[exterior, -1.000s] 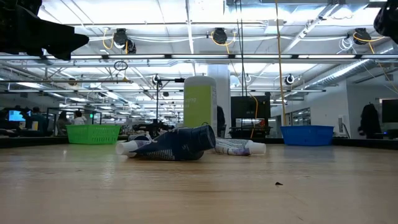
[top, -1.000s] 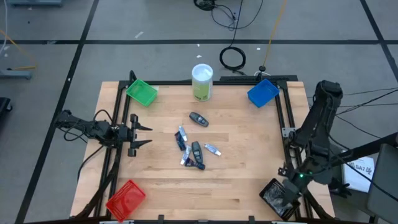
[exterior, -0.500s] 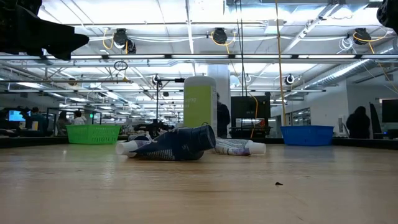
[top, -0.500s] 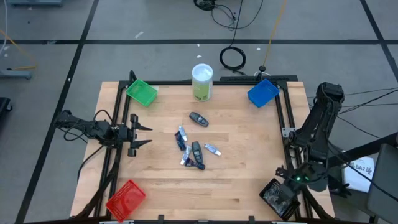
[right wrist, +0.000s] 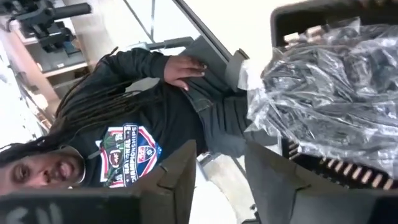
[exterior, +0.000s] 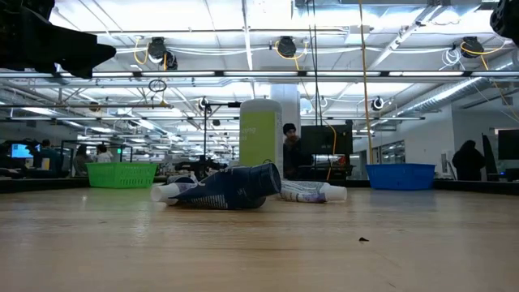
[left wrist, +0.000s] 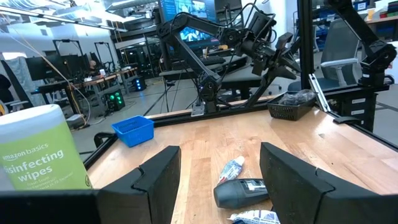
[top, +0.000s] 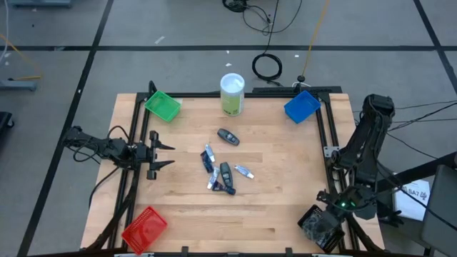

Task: Pick & Place Travel size toiletries
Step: Put the black hairbrush into the black bin

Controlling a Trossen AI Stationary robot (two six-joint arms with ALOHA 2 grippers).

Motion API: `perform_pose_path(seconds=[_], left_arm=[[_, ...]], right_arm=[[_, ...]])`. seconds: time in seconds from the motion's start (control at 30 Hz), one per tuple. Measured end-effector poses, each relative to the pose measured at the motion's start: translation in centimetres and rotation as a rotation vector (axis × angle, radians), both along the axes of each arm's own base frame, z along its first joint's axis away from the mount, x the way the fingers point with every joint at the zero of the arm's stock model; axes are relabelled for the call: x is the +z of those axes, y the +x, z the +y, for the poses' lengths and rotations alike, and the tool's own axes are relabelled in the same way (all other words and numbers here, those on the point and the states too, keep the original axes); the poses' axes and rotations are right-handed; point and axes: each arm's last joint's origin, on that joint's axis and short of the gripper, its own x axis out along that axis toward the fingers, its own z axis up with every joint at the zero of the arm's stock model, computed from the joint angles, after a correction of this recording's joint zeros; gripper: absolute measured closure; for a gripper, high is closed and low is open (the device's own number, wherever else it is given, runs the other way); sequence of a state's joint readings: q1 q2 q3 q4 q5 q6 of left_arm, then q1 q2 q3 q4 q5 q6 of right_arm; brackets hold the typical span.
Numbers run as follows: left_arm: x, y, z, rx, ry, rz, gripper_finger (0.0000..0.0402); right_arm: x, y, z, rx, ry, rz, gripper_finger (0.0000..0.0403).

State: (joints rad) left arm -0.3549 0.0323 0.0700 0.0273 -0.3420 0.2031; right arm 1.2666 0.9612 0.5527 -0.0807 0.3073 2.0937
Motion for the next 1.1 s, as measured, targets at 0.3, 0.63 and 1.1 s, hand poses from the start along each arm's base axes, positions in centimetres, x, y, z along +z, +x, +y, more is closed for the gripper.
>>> perform_pose_path(seconds=[0.3,0.63,1.1], left_arm=[[0.0,0.0,0.0,0.0,0.001,0.0,0.0185],[0.0,0.0,0.0,0.0,0.001,0.0,0.0185],[0.0,0.0,0.0,0.0,0.002,0.0,0.0185]], right_arm=[[0.8,0.7,-0.9,-0.119,-0.179,-0.312,0.0269],[3.6,5.8,0.3,-0.085,-0.405,-0.915,0.0288],[6.7,10.2,6.0,0.275,-0.651,-0.4,0.04]])
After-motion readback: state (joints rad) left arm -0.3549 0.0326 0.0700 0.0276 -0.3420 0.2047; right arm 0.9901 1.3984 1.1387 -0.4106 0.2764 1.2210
